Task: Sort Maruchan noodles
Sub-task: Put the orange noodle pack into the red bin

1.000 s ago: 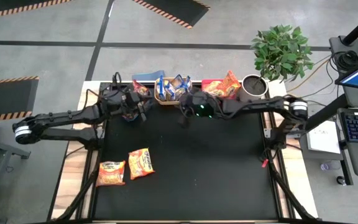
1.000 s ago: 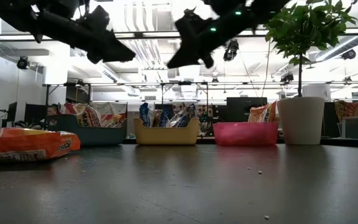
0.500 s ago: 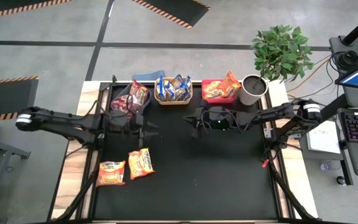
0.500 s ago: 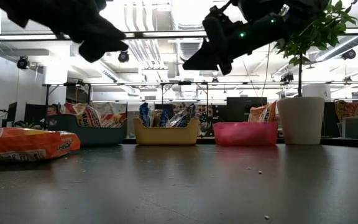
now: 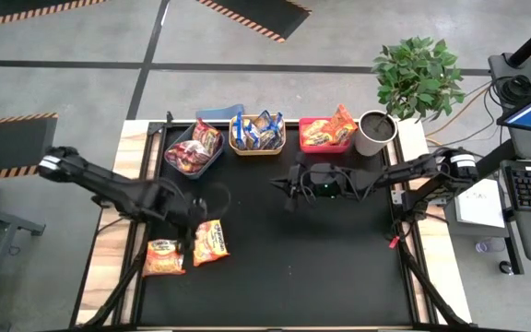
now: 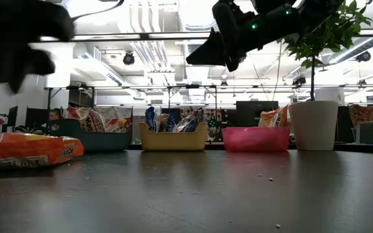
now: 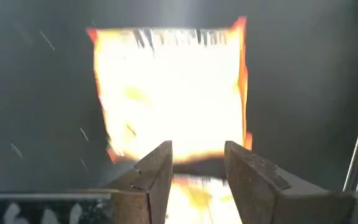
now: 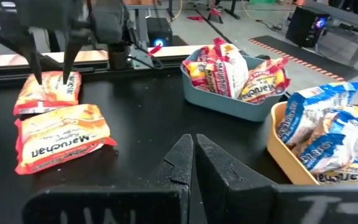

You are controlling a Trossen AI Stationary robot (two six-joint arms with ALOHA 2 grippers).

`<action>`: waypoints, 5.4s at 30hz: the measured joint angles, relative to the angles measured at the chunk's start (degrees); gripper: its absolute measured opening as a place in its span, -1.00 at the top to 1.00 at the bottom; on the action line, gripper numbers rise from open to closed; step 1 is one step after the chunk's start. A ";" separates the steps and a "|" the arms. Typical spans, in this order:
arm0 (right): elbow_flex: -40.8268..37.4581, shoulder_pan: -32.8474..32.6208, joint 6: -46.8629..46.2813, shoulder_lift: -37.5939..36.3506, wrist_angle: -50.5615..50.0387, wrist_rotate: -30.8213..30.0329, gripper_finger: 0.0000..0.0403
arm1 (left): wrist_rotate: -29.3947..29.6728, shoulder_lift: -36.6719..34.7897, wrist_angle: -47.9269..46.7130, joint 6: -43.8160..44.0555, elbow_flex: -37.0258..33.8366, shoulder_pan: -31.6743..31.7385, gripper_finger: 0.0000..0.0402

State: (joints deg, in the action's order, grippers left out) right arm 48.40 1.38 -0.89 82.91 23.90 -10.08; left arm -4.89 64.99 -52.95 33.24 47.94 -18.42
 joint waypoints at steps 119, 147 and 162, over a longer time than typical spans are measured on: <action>-5.12 -4.27 -56.21 8.21 -14.63 7.61 -0.60 | 13.25 31.21 92.93 -40.88 -24.54 13.23 0.99; -5.03 -3.39 -49.52 10.98 -6.52 5.48 -0.50 | 13.38 24.09 92.19 -46.88 -25.26 13.38 0.99; -5.03 -3.09 -49.50 10.98 -6.47 4.06 -0.49 | 21.02 30.23 94.66 -44.89 -25.22 15.21 0.99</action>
State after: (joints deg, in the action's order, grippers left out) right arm 43.38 -1.72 -50.40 93.89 17.43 -6.02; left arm 16.13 95.22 41.71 -11.65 22.71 -3.21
